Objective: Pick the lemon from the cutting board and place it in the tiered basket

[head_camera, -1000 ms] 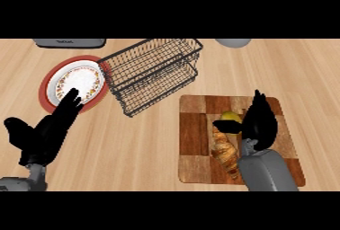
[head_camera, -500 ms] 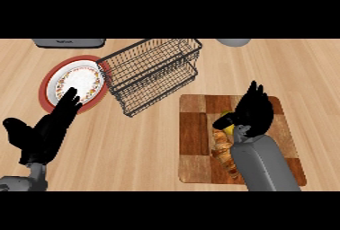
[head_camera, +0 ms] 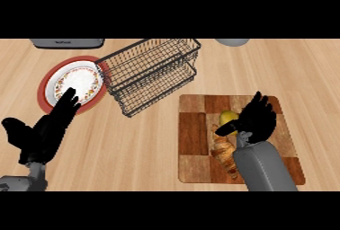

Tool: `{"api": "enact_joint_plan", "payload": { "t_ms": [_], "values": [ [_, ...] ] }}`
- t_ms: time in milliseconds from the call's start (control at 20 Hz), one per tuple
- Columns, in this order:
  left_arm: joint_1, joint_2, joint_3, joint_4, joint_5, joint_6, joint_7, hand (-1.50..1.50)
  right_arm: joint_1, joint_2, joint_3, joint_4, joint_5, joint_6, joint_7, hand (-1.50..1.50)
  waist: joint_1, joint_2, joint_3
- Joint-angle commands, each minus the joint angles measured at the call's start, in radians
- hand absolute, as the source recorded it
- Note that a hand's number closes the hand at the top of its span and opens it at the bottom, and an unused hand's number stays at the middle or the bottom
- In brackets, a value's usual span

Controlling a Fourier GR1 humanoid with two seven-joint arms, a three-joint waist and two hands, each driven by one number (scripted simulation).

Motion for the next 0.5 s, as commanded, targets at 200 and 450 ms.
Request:
{"api": "enact_joint_plan", "payload": {
  "t_ms": [200,450],
  "values": [
    [0.014,-0.052,-0.028,-0.026,-0.057,0.03,0.01,0.0,-0.072,0.006,-0.05,0.095,0.075,-0.017,0.14,-1.5,0.004,0.003,0.001],
    [-0.027,-0.046,0.005,0.018,-0.035,-0.006,0.026,0.0,0.004,0.006,-0.049,0.047,0.032,0.063,0.13,-1.5,-0.005,0.002,0.001]
  ]
}}
